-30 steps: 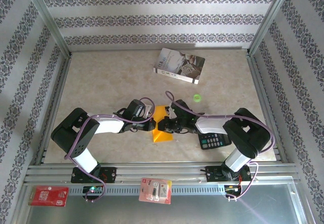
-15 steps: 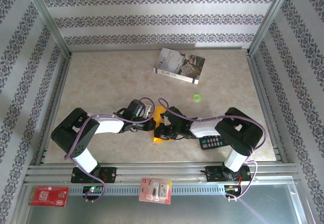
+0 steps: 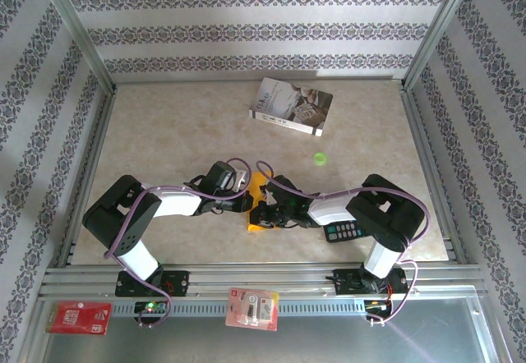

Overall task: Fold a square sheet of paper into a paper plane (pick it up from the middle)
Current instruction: Fold the triangle a second time at the center of the table.

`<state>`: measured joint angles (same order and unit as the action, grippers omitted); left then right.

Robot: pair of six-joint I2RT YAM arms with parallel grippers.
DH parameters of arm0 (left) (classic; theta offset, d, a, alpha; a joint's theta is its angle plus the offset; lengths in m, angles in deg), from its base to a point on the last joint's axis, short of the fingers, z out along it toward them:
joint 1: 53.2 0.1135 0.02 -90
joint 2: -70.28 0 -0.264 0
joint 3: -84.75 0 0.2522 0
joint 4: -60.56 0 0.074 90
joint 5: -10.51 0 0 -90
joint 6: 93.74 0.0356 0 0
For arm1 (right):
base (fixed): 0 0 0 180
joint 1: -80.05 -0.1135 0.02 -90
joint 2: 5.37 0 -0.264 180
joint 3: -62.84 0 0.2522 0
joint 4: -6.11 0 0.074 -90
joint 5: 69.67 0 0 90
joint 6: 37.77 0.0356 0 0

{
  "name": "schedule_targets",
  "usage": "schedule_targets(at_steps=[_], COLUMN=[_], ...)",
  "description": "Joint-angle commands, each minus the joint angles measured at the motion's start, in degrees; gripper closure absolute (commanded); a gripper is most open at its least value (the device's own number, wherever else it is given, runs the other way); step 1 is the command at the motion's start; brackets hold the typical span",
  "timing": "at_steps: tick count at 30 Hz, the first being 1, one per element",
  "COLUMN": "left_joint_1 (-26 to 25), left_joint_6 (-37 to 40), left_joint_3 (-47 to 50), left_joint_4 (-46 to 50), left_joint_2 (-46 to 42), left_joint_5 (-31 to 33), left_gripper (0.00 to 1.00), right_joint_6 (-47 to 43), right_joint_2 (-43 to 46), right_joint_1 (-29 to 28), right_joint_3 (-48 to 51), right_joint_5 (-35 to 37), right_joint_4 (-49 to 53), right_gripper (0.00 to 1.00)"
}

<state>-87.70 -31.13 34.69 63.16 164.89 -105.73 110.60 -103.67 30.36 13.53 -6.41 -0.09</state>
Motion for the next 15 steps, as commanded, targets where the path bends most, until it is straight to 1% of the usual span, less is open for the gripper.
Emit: schedule_targets(at_steps=[1, 11, 15], left_joint_1=[0.4, 0.4, 0.4], left_joint_6=[1.2, 1.0, 0.9], left_joint_3=[2.4, 2.7, 2.7], left_joint_4=[9.7, 9.0, 8.8], left_joint_2=[2.6, 3.0, 2.9], left_joint_5=[8.2, 8.1, 7.9], left_gripper=[1.00, 1.00, 1.00], right_joint_6=[0.1, 1.5, 1.1], right_joint_2=[0.8, 0.7, 2.1], right_joint_1=[-1.9, -4.7, -4.0], right_joint_3=[1.4, 1.0, 0.3], right_joint_5=[-0.1, 0.5, -0.8], right_joint_4=[3.4, 3.4, 3.1], right_gripper=[0.95, 0.95, 0.95])
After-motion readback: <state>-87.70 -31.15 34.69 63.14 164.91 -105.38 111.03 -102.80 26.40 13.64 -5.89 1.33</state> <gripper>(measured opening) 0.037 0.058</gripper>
